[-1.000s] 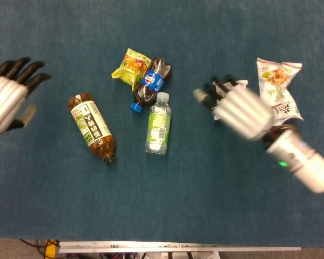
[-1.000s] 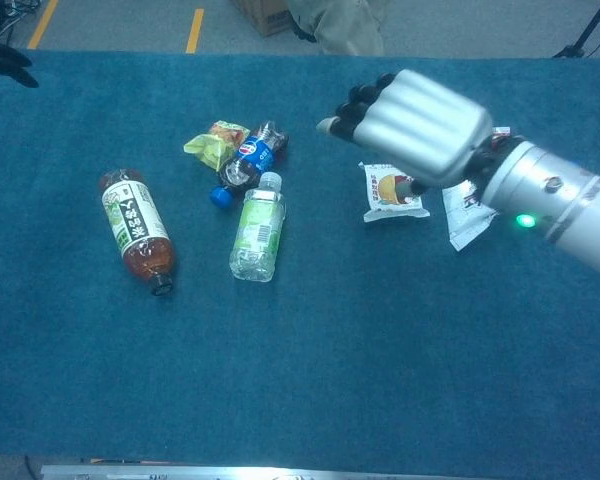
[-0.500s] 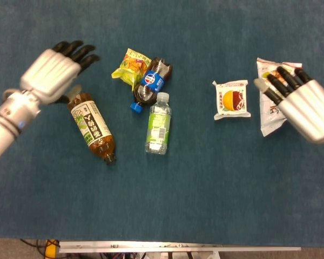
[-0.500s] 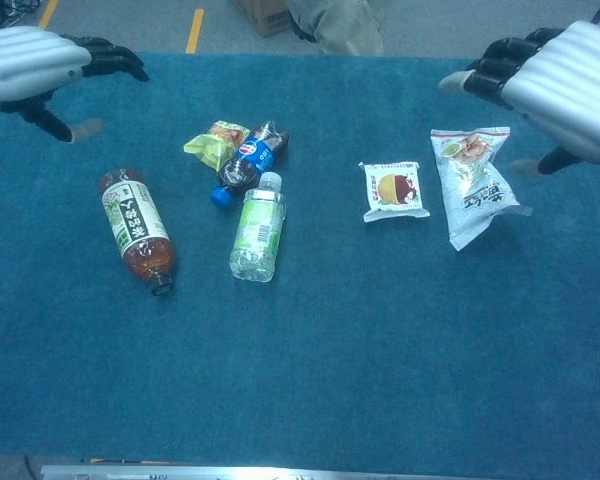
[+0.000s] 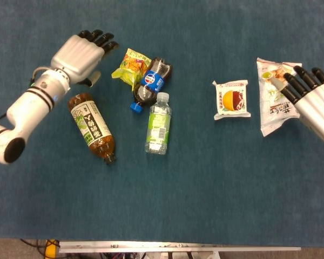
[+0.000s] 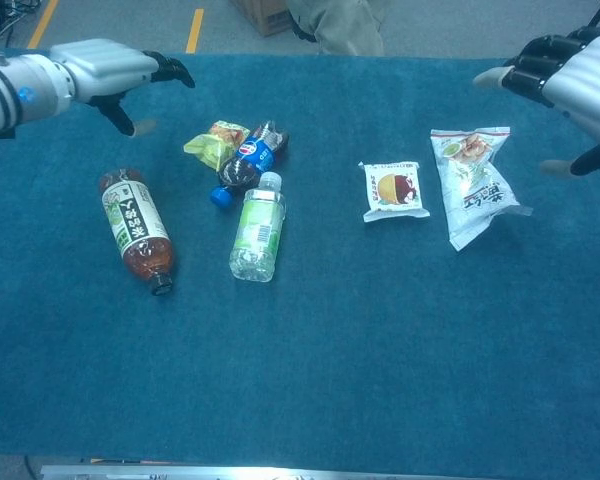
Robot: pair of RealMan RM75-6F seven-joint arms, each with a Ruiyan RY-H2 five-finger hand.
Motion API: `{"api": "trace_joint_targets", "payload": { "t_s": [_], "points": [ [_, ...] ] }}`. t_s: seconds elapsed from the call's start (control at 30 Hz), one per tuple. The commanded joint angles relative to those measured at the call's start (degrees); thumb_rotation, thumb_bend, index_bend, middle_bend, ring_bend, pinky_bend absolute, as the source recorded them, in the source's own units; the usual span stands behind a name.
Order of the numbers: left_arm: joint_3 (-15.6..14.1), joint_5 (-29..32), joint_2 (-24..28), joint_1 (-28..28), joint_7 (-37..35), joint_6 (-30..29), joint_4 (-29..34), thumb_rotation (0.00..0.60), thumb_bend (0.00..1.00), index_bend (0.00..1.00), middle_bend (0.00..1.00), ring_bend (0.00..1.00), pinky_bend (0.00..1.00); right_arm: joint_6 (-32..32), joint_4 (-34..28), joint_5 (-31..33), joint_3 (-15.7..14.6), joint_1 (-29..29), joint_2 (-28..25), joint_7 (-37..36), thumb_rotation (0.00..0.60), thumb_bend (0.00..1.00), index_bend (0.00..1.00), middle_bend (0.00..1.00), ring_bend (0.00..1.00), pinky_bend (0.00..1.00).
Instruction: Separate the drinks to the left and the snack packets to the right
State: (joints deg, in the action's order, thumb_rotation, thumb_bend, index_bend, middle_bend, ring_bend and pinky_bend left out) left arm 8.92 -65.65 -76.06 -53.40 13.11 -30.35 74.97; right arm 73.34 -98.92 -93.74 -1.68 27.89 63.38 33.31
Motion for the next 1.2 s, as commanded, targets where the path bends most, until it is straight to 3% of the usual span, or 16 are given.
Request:
{"api": "trace_joint_targets", "payload": {
  "t_s": [0.03,0.27,0.8,0.97,1.2],
  "points": [
    [-1.1,2.8,-3.0,-2.2,2.2,1.9,-3.6,0.600,0.45,0.09,0.05,0.04,0.13,-0.2,0.4,-0.3,0.2,-0.3,0.2,-0.5,0.600,0.05,0.19,0.31,0.22,0.35],
    [-3.3,7.0,-7.3,-5.0,5.1,3.8,-8.4,0.600,0.35,0.09,0.05,0.04,0.13,-0.5,1.3,-0.4,0.5,-1.2,0.4,-1.8,0.600,0.05,0.19,0.31,0.22,0.35],
    [-5.0,12.7,-12.4,-9.4,5.9,5.3,-12.6,0.600,0.33,0.13,0.06,0.04,0.13,-0.1,2.3,-0.7,1.3,-3.0,-0.4,-4.7,0.600,0.05,0.19,0.31,0.22,0.35],
    [-5.2,13.3,-14.0,-9.8,4.6,5.9,-14.7,0.600,0.33,0.20,0.13,0.06,0.13,-0.2,2.8,-0.5,1.7,-3.4,-0.5,-5.7,0.600,0.05,0.19,0.31,0.22,0.35],
    [-5.2,13.6,-15.8,-9.4,2.7,5.5,-16.7,0.600,0.32,0.31,0.31,0.22,0.13,-0.2,3.0,-0.5,2.4,-3.5,-0.4,-6.9,0.600,0.05,0.19,0.31,0.22,0.35]
  ]
}}
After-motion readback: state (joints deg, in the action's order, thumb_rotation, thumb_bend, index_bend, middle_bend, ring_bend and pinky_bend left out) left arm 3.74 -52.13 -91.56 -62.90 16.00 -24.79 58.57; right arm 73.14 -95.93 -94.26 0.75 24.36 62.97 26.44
